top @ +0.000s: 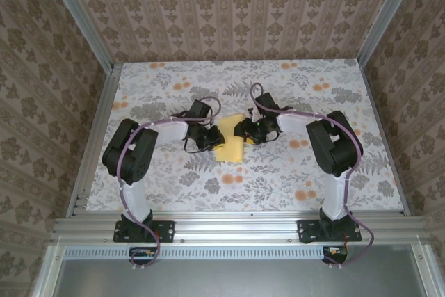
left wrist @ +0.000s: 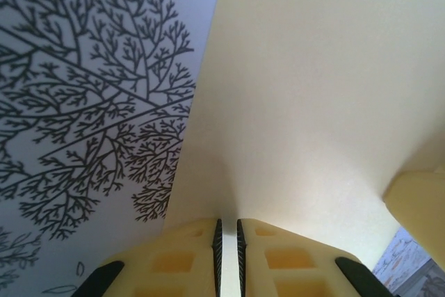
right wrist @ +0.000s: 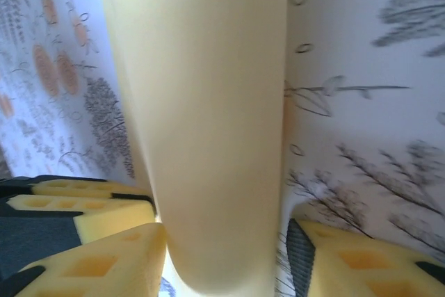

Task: Fold a paper plane with a square sheet of paper (pick it up from the middle)
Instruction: Hold the square sheet of paper at the center of the table.

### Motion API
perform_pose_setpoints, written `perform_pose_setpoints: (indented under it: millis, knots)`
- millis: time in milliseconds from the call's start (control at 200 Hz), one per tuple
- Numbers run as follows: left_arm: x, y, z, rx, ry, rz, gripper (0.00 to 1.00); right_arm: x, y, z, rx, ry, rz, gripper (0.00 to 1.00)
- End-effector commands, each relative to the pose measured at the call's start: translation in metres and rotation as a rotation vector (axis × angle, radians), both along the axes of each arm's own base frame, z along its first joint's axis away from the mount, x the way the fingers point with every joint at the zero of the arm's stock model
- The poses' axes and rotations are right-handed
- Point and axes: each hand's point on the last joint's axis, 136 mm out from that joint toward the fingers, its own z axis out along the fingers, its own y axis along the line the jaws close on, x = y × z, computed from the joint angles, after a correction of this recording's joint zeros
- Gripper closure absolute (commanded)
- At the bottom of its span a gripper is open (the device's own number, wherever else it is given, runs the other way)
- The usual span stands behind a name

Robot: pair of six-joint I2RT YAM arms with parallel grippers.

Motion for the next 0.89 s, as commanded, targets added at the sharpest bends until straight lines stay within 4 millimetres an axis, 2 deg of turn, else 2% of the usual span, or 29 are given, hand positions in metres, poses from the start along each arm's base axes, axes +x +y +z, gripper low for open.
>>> perform_pose_setpoints:
  millis: [0, 70, 185, 280, 310, 430, 720, 890]
  knots:
    - [-0.005, 0.000, -0.007, 0.041, 0.018, -0.034, 0.83, -0.001, -0.017, 0.019, -0.149, -0.054, -0.008, 0.43]
    - [-0.006, -0.001, -0.008, 0.045, 0.021, -0.040, 0.83, -0.005, -0.021, 0.022, -0.213, -0.068, 0.002, 0.39]
    - [-0.005, -0.004, -0.007, 0.042, 0.021, -0.047, 0.83, -0.007, -0.025, 0.025, -0.304, -0.083, 0.016, 0.38]
    - [-0.004, -0.007, -0.006, 0.037, 0.019, -0.051, 0.83, -0.005, -0.018, 0.028, -0.330, -0.112, 0.046, 0.38]
    - [-0.003, -0.008, -0.005, 0.034, 0.018, -0.052, 0.83, -0.010, -0.019, 0.026, -0.349, -0.092, 0.060, 0.38]
    - [-0.001, -0.012, -0.002, 0.021, 0.011, -0.059, 0.83, -0.009, -0.013, 0.021, -0.375, -0.083, 0.088, 0.39]
    - [0.006, -0.022, 0.017, -0.040, -0.026, -0.069, 0.83, -0.014, -0.019, 0.003, -0.420, -0.043, 0.108, 0.45]
    - [0.009, -0.024, 0.022, -0.053, -0.033, -0.068, 0.81, -0.014, -0.023, -0.003, -0.432, -0.034, 0.100, 0.49]
